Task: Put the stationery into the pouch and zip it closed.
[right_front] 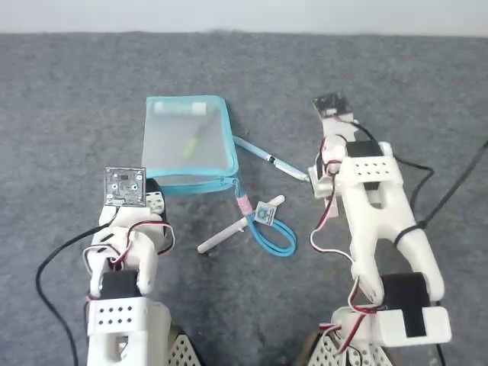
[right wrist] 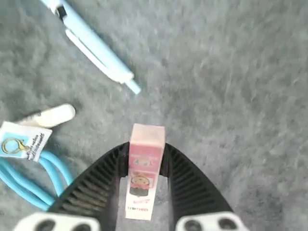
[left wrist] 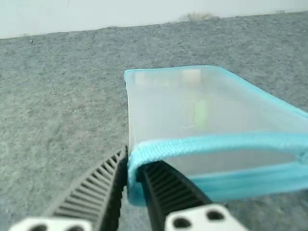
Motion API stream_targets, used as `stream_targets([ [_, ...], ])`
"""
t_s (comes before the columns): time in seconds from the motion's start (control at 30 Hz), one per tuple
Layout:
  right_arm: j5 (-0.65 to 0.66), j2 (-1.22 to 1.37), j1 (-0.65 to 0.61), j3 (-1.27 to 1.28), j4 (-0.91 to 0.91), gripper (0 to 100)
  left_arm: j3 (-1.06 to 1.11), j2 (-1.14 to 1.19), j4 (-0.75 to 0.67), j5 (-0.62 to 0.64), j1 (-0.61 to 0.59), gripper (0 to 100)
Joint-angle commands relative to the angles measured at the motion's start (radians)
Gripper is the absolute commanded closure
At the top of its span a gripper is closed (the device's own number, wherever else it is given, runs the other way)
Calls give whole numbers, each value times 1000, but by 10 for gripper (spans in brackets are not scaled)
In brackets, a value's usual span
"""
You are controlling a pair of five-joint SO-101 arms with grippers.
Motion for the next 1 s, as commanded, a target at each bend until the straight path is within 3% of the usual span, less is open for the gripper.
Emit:
stream_targets([
  [0.0, 15, -15, 15, -72, -18, 986, -15, -18, -40, 18, 9, 989],
  [0.27, 17, 116, 15, -117, -39, 985, -10, -18, -40, 18, 9, 989],
  [0.4, 95, 189, 16, -176, -15, 980, -10, -18, -40, 18, 9, 989],
  [0.7, 77, 176, 19, -166, -5, 842, -10, -18, -40, 17, 11, 989],
  [0.97, 68, 74, 39, -14, -19, 835, -10, -18, -40, 14, 11, 989],
])
